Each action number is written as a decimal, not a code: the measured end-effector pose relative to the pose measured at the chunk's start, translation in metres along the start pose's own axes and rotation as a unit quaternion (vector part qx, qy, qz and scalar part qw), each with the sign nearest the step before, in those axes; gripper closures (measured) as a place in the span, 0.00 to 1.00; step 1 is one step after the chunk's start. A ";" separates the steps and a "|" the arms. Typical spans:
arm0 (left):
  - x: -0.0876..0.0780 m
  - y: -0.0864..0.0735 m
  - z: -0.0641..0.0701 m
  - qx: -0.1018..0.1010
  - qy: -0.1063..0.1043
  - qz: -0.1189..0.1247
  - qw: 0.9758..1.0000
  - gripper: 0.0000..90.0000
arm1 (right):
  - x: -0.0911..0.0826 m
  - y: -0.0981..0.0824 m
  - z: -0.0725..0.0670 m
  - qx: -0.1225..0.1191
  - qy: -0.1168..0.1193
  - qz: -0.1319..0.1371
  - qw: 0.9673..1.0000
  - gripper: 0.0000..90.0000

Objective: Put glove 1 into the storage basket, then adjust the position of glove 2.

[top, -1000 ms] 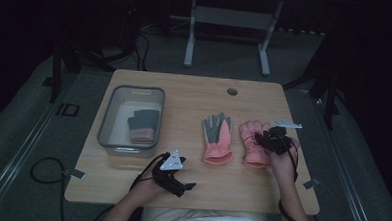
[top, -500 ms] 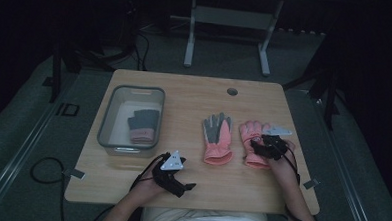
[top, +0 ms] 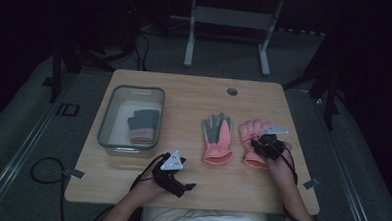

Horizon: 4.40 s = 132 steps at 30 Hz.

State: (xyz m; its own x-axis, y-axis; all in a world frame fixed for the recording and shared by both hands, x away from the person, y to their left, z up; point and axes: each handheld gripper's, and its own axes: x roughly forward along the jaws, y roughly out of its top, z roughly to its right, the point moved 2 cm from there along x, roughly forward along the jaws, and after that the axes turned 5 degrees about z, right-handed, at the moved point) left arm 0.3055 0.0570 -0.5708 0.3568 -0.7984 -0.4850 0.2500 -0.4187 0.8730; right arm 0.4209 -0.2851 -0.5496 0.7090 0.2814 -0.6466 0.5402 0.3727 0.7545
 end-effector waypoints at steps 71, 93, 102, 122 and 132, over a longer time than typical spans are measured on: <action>0.000 0.002 0.001 -0.007 0.005 0.007 1.000 0.04 | 0.016 0.078 -0.114 0.013 0.051 0.024 0.998 0.85; -0.012 0.099 -0.035 -0.082 0.082 0.051 0.992 0.13 | -0.027 0.098 -0.079 0.008 0.104 0.076 0.992 0.60; 0.042 0.119 -0.087 -0.139 0.095 0.001 0.986 0.23 | -0.021 0.090 -0.074 0.003 0.098 0.068 0.993 0.57; 0.099 0.071 -0.108 -0.318 0.031 -0.068 0.945 0.34 | 0.025 0.048 -0.064 0.058 0.151 -0.031 0.986 0.57; 0.097 0.081 -0.103 -0.283 0.027 -0.064 0.957 0.79 | 0.027 0.051 -0.072 0.077 0.151 -0.038 0.985 0.74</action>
State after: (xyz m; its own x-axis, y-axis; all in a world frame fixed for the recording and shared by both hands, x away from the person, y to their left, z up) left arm 0.4531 -0.0095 -0.5527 0.3329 -0.7263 -0.6014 0.7361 -0.1985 0.6471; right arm 0.4355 -0.1951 -0.5367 0.5086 0.5171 -0.6884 0.6656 0.2710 0.6953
